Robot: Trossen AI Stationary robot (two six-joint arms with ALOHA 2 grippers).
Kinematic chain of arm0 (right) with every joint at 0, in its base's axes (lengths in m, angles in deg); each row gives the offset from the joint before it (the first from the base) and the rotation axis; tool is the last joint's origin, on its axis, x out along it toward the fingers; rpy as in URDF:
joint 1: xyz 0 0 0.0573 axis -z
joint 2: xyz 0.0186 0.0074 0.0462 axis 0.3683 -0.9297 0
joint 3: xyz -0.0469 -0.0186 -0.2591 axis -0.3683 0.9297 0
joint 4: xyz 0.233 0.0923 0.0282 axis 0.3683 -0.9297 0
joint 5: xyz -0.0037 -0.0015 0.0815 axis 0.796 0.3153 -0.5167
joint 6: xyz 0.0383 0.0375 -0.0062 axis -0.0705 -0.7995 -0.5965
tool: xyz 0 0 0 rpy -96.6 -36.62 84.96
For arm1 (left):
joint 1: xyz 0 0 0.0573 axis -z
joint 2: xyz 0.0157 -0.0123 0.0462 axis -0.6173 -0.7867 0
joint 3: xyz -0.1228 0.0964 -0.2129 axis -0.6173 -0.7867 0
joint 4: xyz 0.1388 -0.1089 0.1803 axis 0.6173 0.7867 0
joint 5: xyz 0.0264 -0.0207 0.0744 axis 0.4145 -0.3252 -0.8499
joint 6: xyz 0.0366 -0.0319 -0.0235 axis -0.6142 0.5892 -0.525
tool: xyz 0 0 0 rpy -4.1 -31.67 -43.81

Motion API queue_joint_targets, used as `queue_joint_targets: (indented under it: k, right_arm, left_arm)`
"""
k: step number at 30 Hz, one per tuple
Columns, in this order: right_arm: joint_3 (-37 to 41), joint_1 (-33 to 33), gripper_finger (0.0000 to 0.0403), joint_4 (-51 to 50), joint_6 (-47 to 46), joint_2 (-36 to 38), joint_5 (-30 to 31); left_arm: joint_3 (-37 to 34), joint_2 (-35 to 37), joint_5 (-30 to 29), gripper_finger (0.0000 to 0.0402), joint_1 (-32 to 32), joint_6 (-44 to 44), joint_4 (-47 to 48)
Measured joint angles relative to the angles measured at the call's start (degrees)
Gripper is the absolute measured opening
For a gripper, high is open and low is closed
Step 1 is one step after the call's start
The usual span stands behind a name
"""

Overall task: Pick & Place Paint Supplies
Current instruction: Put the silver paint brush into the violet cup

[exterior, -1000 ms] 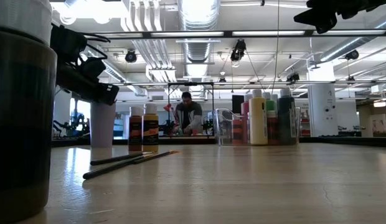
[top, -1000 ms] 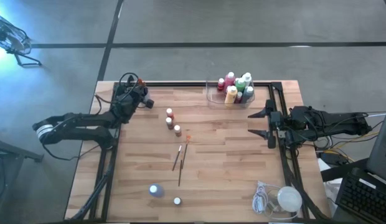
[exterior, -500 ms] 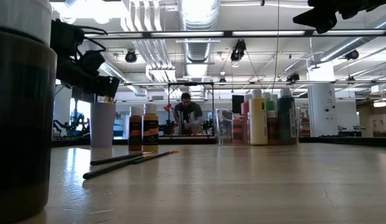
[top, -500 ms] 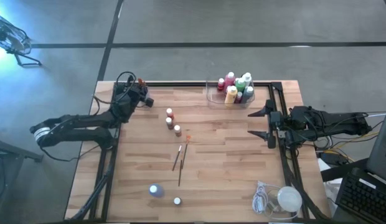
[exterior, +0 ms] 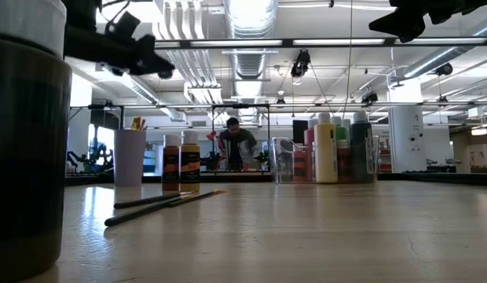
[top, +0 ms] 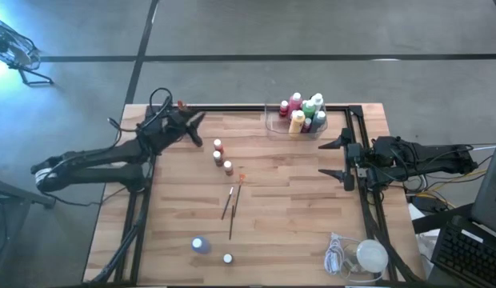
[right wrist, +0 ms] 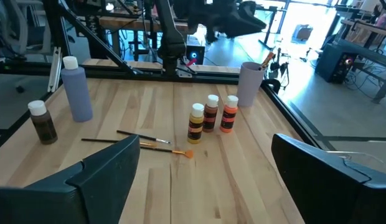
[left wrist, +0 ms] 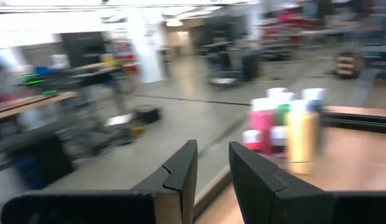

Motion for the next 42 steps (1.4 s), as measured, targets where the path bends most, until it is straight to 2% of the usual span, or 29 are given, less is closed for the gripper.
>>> queue_joint_targets:
  k: [9, 15, 21, 28, 37, 42]
  right_arm:
    - [0.00, -0.01, 0.0335, 0.02, 0.00, 0.00, -0.02]
    - [0.00, -0.01, 0.0315, 0.00, 0.00, 0.00, -0.01]
    - [0.00, -0.01, 0.0298, 0.00, 0.02, 0.00, -0.01]
    - [0.00, -0.01, 0.0279, 0.01, 0.02, 0.00, 0.00]
    - [0.00, 0.00, 0.0256, 0.02, 0.01, -0.04, -0.01]
    - [0.00, -0.02, 0.0242, 0.00, 0.02, -0.04, -0.02]
  left_arm:
    - [15.52, -1.62, 11.64, 0.0099, 8.09, 0.15, 25.71]
    - [24.50, -5.14, 12.63, 0.0099, 16.13, 0.98, 38.98]
    - [29.01, -9.18, 12.57, 0.0099, 24.87, 1.58, 42.96]
    - [29.93, -14.01, 12.20, 0.0099, 31.84, 3.26, 44.81]
    - [30.39, -20.32, 12.12, 0.0099, 34.29, 12.02, 48.62]
    - [30.39, -26.37, 11.94, 0.0099, 34.29, 20.37, 48.58]
